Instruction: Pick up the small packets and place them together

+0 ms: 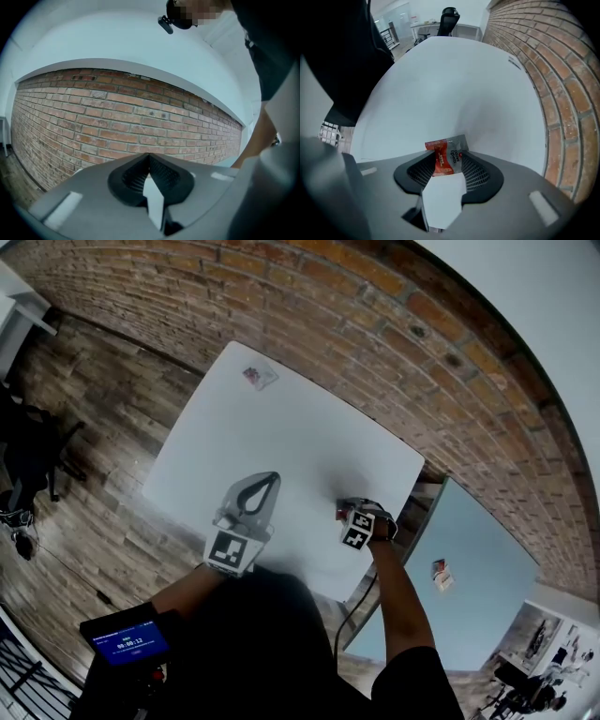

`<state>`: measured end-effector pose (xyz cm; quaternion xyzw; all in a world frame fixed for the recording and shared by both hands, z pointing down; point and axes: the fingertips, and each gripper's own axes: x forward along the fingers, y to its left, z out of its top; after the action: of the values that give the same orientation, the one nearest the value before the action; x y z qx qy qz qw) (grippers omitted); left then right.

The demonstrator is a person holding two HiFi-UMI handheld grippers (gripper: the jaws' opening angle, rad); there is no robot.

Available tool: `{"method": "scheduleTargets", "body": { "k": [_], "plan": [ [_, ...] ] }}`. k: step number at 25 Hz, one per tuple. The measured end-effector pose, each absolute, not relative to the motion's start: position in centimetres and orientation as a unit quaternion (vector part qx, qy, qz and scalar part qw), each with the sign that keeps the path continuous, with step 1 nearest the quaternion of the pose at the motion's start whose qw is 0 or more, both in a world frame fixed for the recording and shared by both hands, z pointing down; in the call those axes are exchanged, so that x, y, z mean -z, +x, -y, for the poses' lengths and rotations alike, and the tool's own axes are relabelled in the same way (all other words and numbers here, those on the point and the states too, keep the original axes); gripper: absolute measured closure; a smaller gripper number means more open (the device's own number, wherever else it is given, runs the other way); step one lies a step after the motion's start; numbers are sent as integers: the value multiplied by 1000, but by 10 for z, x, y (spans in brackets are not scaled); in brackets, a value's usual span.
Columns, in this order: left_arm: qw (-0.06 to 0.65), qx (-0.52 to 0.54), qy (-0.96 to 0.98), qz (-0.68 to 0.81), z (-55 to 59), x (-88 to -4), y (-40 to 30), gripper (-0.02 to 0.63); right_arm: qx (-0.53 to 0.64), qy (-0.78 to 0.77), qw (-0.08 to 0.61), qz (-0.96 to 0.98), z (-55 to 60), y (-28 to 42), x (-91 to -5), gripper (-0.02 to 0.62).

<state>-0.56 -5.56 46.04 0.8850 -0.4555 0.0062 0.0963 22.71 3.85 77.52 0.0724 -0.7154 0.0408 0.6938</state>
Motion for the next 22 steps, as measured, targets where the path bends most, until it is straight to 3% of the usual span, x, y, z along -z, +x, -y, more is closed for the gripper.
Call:
{"method": "scheduleTargets", "body": {
  "k": [7, 13, 22],
  "plan": [
    [100, -8, 881, 462, 59, -461, -10, 606, -128, 127, 664, 726, -34, 227, -777, 420],
    [101, -17, 881, 461, 55, -466, -8, 606, -311, 291, 558, 712, -27, 228, -779, 420],
    [88, -15, 876, 475, 51, -453, -15, 606, -263, 279, 559, 735, -17, 216, -777, 420]
  ]
}}
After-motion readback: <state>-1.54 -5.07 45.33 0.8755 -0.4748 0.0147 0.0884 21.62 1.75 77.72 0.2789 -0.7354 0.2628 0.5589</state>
